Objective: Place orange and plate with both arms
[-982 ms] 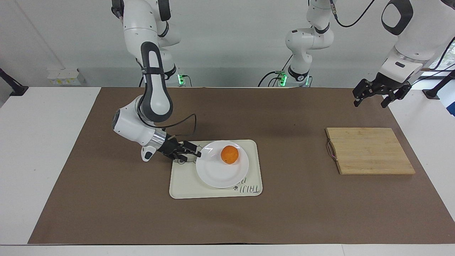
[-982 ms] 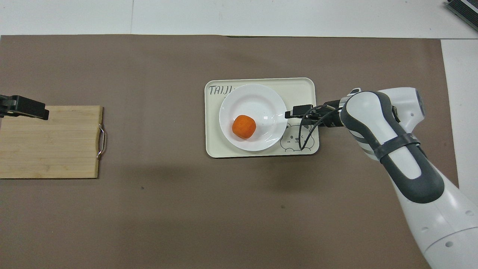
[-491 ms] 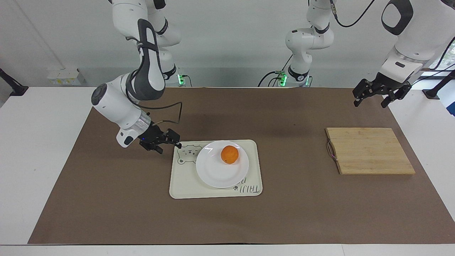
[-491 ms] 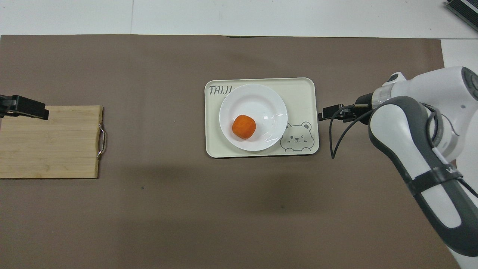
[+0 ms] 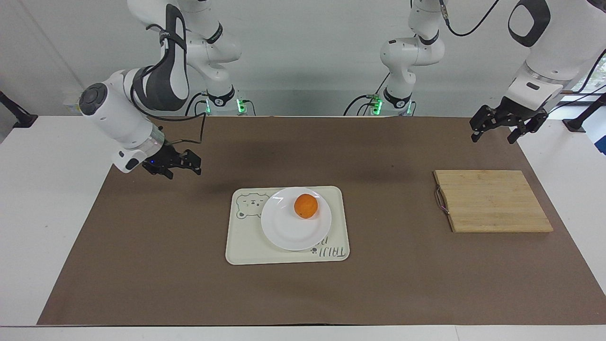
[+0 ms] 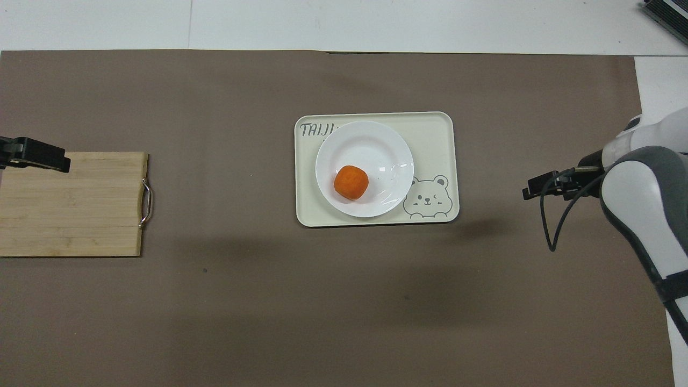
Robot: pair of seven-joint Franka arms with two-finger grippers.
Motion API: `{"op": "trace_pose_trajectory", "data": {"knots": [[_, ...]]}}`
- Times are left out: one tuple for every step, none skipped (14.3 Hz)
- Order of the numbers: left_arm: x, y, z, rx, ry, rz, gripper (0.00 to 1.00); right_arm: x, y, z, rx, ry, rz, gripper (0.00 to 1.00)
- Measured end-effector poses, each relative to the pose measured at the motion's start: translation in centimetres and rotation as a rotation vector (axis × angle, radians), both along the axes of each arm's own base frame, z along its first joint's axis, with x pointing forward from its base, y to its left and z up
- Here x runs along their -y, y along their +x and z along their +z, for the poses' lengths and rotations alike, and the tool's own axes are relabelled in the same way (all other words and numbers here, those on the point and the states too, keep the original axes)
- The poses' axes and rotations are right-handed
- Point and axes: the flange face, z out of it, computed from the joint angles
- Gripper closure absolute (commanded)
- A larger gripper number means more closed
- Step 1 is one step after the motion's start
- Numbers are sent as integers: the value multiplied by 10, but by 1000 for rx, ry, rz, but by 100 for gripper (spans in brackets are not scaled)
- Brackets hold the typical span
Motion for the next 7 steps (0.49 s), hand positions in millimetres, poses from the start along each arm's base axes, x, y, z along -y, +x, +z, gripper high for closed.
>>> {"op": "trace_pose_trajectory", "data": {"knots": [[0,0,0,0,0,0,0,13,-4,3,-8,-10,-12,0],[0,0,0,0,0,0,0,23,-6,8,-4,-22,-22,0],[0,0,0,0,0,0,0,29,-9,17,6,-41,-23,0],[0,0,0,0,0,0,0,31,-12,30,15,-61,-28,0],[0,0,0,0,0,0,0,30,-15,48,25,-84,-41,0],[0,0,0,0,0,0,0,28,-18,67,31,-97,-55,0],[0,0,0,0,0,0,0,23,-21,89,36,-104,-68,0]]}}
